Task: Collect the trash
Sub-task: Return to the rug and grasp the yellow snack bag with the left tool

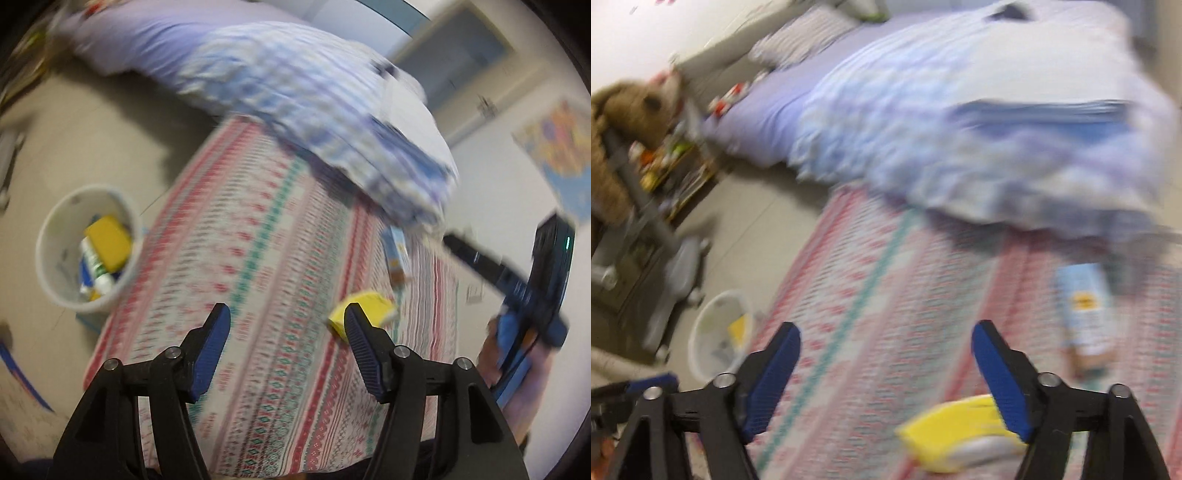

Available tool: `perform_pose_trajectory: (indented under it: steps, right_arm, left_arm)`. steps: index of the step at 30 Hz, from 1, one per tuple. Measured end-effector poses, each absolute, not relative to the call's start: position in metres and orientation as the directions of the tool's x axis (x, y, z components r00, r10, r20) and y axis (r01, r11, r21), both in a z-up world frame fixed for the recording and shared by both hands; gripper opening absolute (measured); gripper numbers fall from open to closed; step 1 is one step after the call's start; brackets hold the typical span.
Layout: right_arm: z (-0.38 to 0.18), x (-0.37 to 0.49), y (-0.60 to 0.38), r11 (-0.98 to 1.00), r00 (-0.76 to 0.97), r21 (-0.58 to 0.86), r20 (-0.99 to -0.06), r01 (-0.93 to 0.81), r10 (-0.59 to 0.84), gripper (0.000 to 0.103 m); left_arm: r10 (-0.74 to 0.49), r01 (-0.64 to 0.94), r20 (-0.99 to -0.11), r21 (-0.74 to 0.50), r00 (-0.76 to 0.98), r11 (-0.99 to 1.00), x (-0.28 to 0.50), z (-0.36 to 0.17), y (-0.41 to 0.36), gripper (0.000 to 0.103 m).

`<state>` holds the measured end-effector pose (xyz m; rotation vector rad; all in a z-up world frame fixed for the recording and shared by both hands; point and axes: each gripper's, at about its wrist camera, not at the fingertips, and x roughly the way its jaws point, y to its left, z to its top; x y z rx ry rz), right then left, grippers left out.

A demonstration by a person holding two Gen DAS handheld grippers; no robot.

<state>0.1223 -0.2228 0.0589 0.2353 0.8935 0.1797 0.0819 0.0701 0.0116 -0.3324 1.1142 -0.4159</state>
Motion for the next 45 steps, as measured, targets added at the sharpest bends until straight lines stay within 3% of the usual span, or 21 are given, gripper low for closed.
perform_pose_trajectory:
  steps: [5, 18, 22, 25, 29, 45]
  right_arm:
    - [0.020, 0.116, -0.296, 0.935, 0.599, 0.325, -0.780, 0.143, 0.179, 0.084]
    - [-0.028, 0.117, -0.373, 0.934, 0.509, 0.225, -0.859, 0.277, 0.056, 0.084]
    - [-0.032, 0.121, -0.376, 0.939, 0.507, 0.213, -0.861, 0.269, 0.050, 0.084]
    - [-0.038, 0.126, -0.375, 0.948, 0.501, 0.197, -0.864, 0.251, 0.047, 0.084]
    - [-0.051, 0.136, -0.373, 0.957, 0.475, 0.162, -0.879, 0.241, 0.029, 0.084]
    - [-0.090, 0.172, -0.335, 0.992, 0.399, 0.020, -0.916, 0.122, -0.031, 0.082]
  left_arm:
    - [-0.459, 0.328, -0.833, -0.360, 0.308, 0.873, 0.079, -0.015, -0.019, 0.067]
    - [-0.401, 0.467, -0.883, -0.256, 0.244, 0.847, 0.099, -0.079, -0.130, 0.067]
    - [-0.383, 0.483, -0.895, -0.236, 0.231, 0.843, 0.100, -0.093, -0.141, 0.066]
    - [-0.345, 0.513, -0.903, -0.175, 0.256, 0.840, 0.098, -0.095, -0.146, 0.040]
    - [-0.343, 0.524, -0.894, -0.153, 0.287, 0.838, 0.096, -0.091, -0.141, 0.031]
    - [-0.386, 0.421, -0.870, -0.240, 0.306, 0.875, 0.109, -0.067, -0.081, 0.030]
